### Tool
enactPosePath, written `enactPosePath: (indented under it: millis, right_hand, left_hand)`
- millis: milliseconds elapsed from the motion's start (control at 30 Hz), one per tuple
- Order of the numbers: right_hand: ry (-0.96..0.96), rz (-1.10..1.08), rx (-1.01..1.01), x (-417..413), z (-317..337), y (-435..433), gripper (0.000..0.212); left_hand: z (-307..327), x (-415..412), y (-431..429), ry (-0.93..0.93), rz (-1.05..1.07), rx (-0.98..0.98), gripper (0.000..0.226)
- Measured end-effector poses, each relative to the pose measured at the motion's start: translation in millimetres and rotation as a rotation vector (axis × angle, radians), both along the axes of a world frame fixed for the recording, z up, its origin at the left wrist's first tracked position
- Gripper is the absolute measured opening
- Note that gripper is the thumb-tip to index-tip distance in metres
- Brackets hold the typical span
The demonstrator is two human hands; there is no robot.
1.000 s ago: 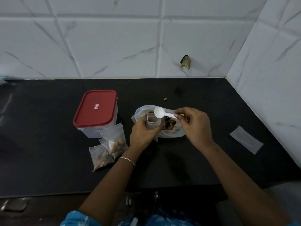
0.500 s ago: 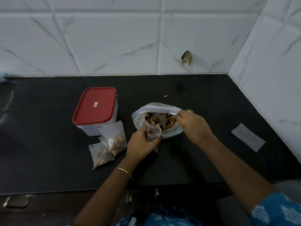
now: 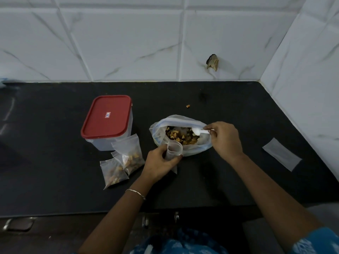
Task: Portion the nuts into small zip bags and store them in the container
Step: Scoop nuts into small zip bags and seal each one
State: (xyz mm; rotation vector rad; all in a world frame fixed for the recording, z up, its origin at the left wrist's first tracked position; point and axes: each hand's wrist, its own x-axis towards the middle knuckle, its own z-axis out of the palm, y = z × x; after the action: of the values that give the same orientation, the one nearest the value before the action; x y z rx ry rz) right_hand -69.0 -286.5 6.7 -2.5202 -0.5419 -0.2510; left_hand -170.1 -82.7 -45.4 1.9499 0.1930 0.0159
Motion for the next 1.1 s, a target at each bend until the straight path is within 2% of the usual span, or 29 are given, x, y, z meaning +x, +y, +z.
enactPosePath:
  millis: [100,167,233,300,367,533,633,733,867,1000,1100]
  right_hand:
    - [0.017,0.074,-0.253,-5,-6,7,0.037]
    - [-0.057,0.095,-0.159,-11,-13,12,0.031]
    - [-0.054,0.048,0.009,-15,-12,15,0.024]
    - [-0.044,0.025,0.082,-13,-13,20,0.023]
    - [-0.091,0.062,0.039,-7,-13,26,0.025]
    - [-0.111,0.254,-0.236,16,-16,43,0.038]
    - [-0.067,0.305,-0.212,19,-15,43,0.036]
    - [0.025,0.311,-0.042,17,-14,33,0.029]
    - [0.275,0.272,0.167,21,-18,19,0.026]
    - [0.386,0.199,0.222,27,-18,21,0.025]
    - [0.636,0.122,0.270,30,-10,25,0.022]
  left_hand:
    - [0,-1,1,0.005,-0.007,-0.013,0.033]
    - [-1,0,2,0.008,-0.012,-0.013,0.032]
    - [-1,0,3,0.014,-0.021,-0.012,0.034]
    - [-2,0,5,0.016,-0.027,-0.006,0.036]
    - [-3,1,5,0.013,-0.031,-0.007,0.038]
    - [-3,3,8,0.022,-0.042,0.011,0.041]
    - [0,5,11,0.034,-0.063,0.019,0.042]
    - [-1,5,12,0.042,-0.076,0.022,0.045]
    - [-3,4,12,0.054,-0.088,0.031,0.046]
    - [0,3,12,0.051,-0.100,0.014,0.040]
    - [0,3,12,0.051,-0.103,0.009,0.039]
